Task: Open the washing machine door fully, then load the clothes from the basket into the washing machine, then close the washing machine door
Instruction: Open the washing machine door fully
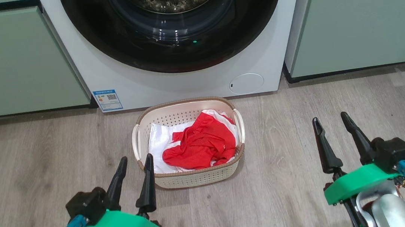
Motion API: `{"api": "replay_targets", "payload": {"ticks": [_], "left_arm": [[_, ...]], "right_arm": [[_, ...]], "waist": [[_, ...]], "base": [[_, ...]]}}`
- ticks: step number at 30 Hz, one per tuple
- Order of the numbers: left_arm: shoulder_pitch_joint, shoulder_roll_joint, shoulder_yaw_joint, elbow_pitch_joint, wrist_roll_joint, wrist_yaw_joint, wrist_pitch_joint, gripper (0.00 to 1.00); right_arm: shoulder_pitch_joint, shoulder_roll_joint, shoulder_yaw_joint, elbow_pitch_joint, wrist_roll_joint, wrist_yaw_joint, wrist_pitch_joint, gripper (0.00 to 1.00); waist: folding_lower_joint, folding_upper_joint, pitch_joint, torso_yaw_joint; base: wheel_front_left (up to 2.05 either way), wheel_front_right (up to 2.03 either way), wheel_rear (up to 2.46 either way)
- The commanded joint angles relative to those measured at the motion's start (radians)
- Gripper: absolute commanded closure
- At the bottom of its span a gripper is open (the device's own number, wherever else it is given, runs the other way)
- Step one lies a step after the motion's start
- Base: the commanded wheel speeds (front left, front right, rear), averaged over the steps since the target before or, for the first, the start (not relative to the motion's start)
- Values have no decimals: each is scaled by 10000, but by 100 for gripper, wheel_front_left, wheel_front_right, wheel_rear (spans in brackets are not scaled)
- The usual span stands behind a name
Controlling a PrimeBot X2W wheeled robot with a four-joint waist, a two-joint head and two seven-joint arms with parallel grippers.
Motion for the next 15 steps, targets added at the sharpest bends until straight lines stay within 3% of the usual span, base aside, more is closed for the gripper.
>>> {"api": "replay_targets", "payload": {"ticks": [1,8,15], "left_arm": [[-349,70,384,-265,-117,-88,-128,0],[-336,70,493,-340,-289,-219,-128,0],[-338,70,501,-321,-312,-231,-128,0]], "right_arm": [[-476,-112,224,-273,-56,71,-95,0],[-478,-112,223,-243,-95,71,-95,0],[-491,-112,222,-201,-109,71,-95,0]], "waist": [[0,0,-7,2],[0,0,-15,13],[0,0,-22,19]], "base": [[0,0,0],[23,23,-45],[83,83,-166]]}}
